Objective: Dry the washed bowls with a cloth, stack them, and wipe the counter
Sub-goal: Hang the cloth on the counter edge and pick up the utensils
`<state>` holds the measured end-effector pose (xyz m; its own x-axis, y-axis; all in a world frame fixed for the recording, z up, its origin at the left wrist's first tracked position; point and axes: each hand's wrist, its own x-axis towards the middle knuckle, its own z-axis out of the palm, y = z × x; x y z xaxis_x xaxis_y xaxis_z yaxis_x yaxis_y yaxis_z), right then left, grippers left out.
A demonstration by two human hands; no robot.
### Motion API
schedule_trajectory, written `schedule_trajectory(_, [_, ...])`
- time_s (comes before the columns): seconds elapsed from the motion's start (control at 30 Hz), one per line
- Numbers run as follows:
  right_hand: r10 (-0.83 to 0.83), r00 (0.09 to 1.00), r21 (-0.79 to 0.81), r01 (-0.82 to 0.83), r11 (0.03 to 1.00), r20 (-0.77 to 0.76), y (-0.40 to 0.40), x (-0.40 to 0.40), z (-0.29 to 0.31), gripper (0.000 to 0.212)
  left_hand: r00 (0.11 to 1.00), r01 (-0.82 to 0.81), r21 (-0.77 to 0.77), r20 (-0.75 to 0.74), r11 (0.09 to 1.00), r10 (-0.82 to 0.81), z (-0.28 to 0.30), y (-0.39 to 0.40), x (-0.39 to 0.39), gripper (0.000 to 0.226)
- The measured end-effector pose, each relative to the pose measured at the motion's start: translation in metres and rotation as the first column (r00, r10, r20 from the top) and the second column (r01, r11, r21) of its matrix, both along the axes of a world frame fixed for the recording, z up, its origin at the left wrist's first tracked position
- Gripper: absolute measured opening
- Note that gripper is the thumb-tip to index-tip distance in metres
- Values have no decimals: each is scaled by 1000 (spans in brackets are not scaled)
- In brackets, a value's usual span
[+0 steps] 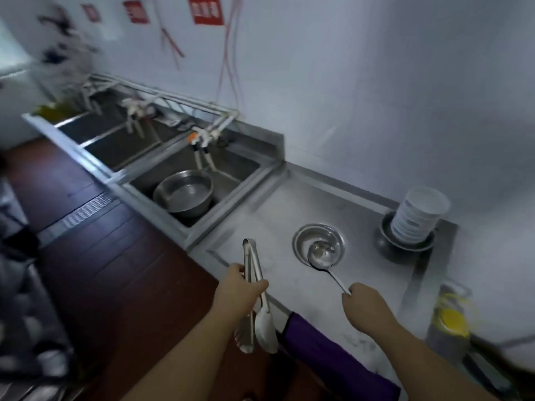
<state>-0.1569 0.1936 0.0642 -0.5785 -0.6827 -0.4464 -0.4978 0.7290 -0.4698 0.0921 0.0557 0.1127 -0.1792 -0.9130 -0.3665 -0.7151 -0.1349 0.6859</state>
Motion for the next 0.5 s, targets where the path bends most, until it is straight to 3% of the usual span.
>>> schedule_trajectory(0.27, [375,926,-39,-376,926,-31,-57,108,37,41,947,-321,-58,3,945,322,28,28,128,58])
schedule_trajectory(0.4, [546,836,-75,-549,833,-52,-74,189,65,28,862,-507,-51,-54,860,505,32,55,206,58])
schedule_trajectory(0.5, [638,764,-142,-645,750,-98,-73,254,77,36,777,-626,-14,-96,779,623,31,81,268,56])
